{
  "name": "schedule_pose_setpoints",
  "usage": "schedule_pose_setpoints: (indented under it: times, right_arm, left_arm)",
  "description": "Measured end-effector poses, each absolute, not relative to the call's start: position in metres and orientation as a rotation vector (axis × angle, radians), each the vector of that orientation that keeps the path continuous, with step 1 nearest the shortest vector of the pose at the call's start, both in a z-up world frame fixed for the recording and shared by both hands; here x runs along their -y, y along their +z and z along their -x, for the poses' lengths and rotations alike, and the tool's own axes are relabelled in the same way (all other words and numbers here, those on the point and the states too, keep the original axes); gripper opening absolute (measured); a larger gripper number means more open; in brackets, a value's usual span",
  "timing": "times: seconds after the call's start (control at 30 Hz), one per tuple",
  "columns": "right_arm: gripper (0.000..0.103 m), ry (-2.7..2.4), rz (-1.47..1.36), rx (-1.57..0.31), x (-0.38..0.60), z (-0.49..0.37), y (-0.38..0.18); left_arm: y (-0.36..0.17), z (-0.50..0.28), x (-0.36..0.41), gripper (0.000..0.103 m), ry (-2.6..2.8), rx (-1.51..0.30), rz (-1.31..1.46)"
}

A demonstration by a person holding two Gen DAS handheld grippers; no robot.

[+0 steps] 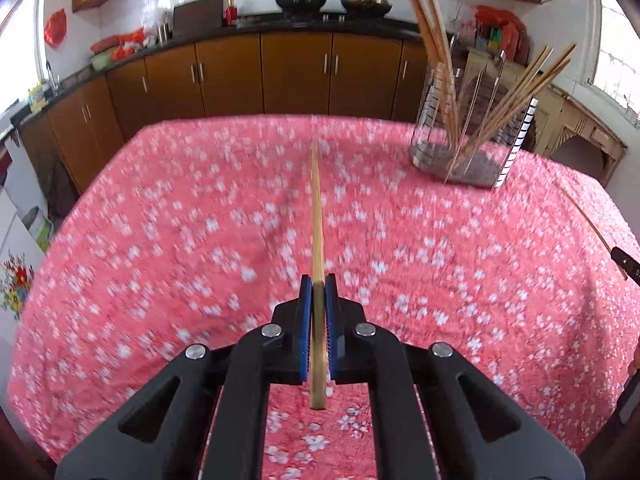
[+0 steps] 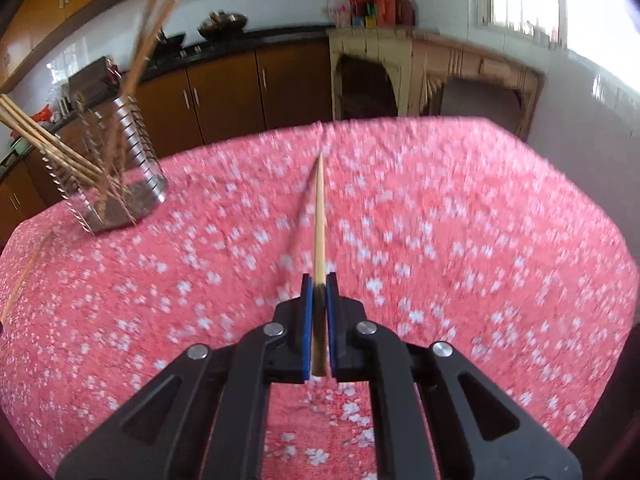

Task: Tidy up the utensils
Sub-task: 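Lift both held chopsticks upright and carry them over the wire holder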

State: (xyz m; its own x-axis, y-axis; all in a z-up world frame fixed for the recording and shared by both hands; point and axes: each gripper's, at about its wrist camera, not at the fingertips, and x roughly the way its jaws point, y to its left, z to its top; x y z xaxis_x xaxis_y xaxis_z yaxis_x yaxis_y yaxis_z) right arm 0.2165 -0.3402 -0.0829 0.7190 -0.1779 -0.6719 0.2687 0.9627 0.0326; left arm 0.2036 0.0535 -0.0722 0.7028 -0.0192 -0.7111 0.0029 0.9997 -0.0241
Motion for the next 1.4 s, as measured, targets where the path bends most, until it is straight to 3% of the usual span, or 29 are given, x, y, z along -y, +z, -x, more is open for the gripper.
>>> schedule_pose_setpoints:
  times: [0.7, 1.4]
  right_arm:
    - [0.007, -0.185, -0.118, -0.421, 0.326, -0.209, 0.028]
    - [0.007, -0.035, -0.163, -0.263, 0.304, -0.209, 0.110]
  left_arm:
    - [0.037, -0.207, -0.066, 0.006, -0.013, -0.490, 0.037]
    - [0.089, -0.207, -0.051, 0.006, -0.130, -0.395, 0.081]
